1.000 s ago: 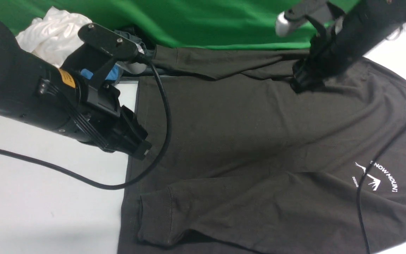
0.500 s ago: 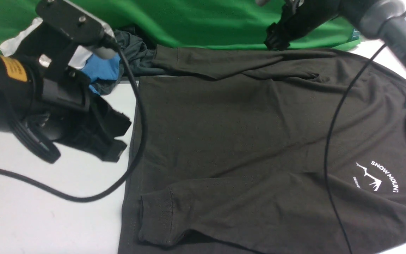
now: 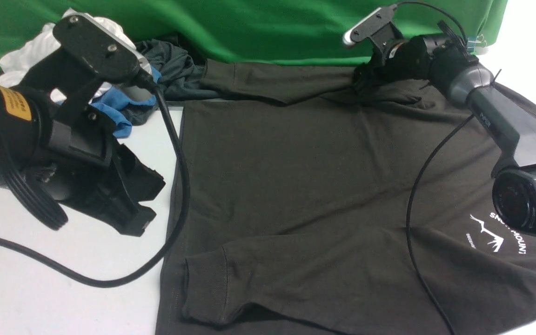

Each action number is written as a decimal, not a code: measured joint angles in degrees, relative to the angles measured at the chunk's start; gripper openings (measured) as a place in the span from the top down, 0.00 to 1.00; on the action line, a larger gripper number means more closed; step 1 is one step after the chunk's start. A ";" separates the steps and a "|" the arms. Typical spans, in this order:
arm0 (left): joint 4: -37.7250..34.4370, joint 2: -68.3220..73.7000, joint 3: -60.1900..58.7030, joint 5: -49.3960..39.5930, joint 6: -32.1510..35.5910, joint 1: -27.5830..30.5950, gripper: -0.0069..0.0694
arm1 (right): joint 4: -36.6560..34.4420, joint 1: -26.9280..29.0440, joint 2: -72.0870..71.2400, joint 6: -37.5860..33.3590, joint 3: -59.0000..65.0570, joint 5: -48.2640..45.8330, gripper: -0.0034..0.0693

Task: Fold a long-sleeved shirt on a white desktop.
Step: 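Grab the top left corner of the dark shirt with the left gripper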

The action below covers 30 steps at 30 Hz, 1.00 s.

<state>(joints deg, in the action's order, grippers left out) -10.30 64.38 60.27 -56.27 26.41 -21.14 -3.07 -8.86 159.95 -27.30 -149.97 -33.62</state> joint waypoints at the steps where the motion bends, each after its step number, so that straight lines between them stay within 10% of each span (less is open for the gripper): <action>1: 0.00 0.00 0.00 0.00 0.00 0.00 0.89 | 0.00 0.11 0.06 -0.28 -0.01 0.16 0.26; 8: 0.00 -0.07 0.00 0.00 0.14 0.00 0.89 | -0.39 0.11 0.44 -2.50 -0.07 0.44 0.49; 13: 0.00 -0.07 0.00 0.00 0.17 0.00 0.89 | -0.81 -0.06 0.06 -2.50 -0.30 -3.16 0.85; 30: 1.35 -0.07 0.00 0.25 0.88 0.00 0.89 | -11.32 -0.06 -10.42 -1.99 -0.33 -24.72 0.90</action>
<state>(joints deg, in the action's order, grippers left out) -8.95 64.31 60.27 -56.03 27.29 -21.14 -14.39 -8.92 149.53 -29.29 -150.30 -58.33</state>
